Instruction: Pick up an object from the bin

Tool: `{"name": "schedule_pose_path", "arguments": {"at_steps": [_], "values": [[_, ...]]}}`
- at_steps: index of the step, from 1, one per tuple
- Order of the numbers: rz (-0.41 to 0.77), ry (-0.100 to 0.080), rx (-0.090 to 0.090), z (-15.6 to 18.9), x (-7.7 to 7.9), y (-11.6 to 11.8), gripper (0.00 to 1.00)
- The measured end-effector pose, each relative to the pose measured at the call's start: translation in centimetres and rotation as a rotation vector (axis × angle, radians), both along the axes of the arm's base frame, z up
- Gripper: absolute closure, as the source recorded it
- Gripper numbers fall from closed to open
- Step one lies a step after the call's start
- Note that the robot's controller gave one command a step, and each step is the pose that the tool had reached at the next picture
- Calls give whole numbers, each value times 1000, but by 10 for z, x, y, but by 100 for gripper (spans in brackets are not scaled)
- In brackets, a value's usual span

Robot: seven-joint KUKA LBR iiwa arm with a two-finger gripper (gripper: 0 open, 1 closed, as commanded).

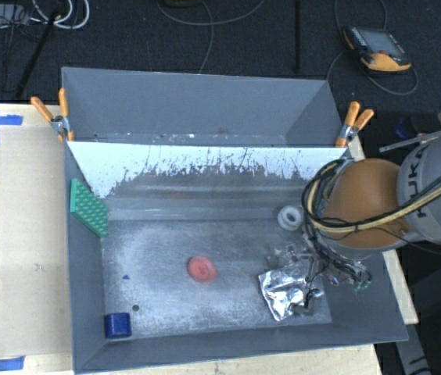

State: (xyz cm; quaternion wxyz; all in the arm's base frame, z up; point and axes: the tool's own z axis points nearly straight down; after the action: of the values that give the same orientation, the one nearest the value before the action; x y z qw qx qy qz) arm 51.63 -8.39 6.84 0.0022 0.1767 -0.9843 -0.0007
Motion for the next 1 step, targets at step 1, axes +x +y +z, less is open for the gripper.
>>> {"name": "schedule_pose_path", "arguments": {"at_steps": [1], "values": [[5, -3, -1, 1, 1, 1, 100]]}}
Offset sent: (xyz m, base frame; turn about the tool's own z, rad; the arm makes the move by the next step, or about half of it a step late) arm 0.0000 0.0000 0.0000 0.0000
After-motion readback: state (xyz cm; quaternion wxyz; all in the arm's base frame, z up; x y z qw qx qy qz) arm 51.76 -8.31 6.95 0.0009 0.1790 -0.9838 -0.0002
